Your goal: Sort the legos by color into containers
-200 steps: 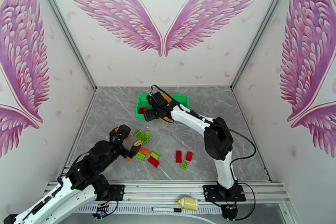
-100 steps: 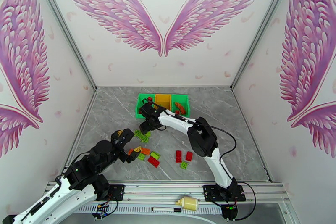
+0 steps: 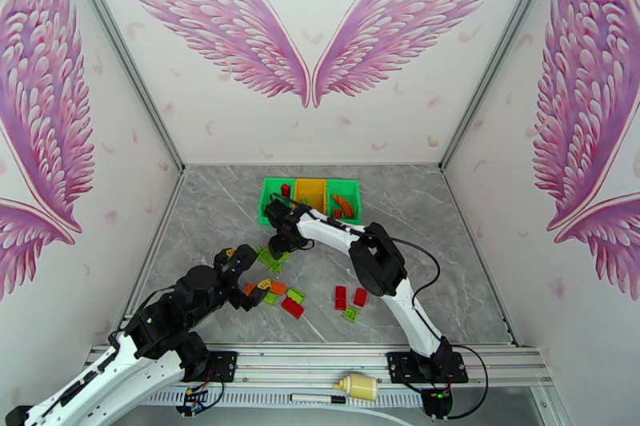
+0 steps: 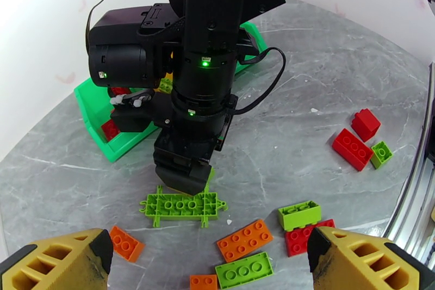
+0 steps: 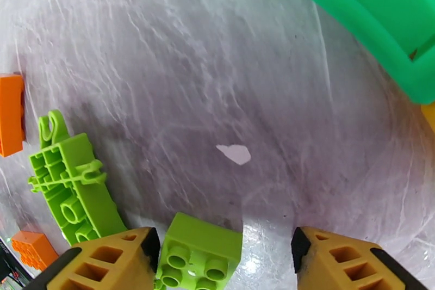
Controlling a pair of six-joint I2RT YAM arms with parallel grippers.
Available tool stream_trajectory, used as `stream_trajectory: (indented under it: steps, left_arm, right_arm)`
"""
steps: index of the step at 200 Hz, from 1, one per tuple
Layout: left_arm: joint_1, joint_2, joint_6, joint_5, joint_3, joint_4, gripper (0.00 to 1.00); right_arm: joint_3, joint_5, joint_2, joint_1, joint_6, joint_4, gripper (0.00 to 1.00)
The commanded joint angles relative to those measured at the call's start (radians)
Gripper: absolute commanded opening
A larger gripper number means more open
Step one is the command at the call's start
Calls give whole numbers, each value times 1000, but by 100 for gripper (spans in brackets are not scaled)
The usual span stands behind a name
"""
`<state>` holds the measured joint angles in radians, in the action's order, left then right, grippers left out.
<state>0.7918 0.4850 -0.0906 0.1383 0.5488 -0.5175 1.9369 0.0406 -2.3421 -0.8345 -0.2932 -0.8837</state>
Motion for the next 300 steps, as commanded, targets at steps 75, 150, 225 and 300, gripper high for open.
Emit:
stream_trajectory:
  steps: [75, 150, 225, 300]
  left_arm:
    - [-6, 40, 10, -29, -9, 80, 99]
    - [-2, 119, 66, -55, -35, 235, 99]
    - [10, 218, 135, -40, -64, 465, 99]
    - [16, 223, 193, 22, -108, 543, 99]
  right_arm:
    - [21, -7, 13, -10, -35, -52, 38]
    - [-46, -3, 156, -5, -41, -5, 34]
    - [-176, -104, 343, 51, -36, 177, 30]
    - [18, -180, 190, 157, 12, 198, 29]
